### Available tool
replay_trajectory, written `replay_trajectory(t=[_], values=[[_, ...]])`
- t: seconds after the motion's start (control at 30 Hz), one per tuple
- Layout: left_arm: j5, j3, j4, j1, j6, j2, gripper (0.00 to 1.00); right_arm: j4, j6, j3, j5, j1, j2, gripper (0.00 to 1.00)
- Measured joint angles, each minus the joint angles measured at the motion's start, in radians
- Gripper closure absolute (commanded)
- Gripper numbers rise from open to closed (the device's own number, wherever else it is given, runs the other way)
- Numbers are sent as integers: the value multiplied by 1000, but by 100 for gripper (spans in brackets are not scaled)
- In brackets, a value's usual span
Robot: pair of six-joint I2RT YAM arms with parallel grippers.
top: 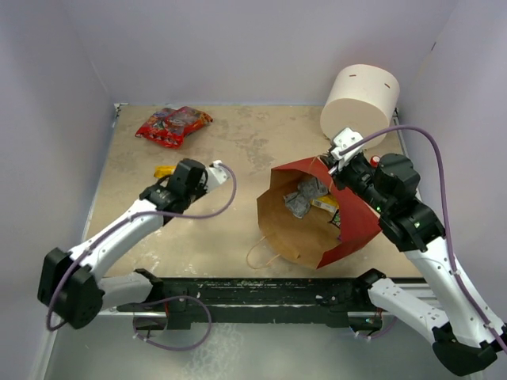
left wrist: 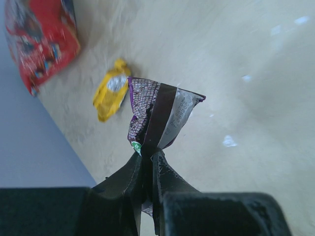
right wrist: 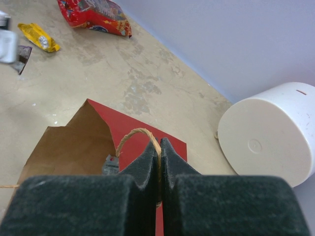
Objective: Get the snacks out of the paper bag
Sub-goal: Place the snack at the center of the board.
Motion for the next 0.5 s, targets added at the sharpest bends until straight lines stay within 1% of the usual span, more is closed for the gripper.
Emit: replay_trajectory(t=[0.1, 0.17, 0.3, 0.5], values=[[15, -8, 71, 146, 39, 122, 100, -2, 2, 1, -19, 0, 8, 100], [26, -2, 115, 198, 63, 204, 100, -12, 1, 8, -31, 0, 23, 100], [69, -1, 187, 238, 116, 319, 100, -26, -2, 23, -54, 0, 57, 100], [137, -1, 257, 309, 159, 381, 100, -39, -5, 23, -71, 0, 57, 100]])
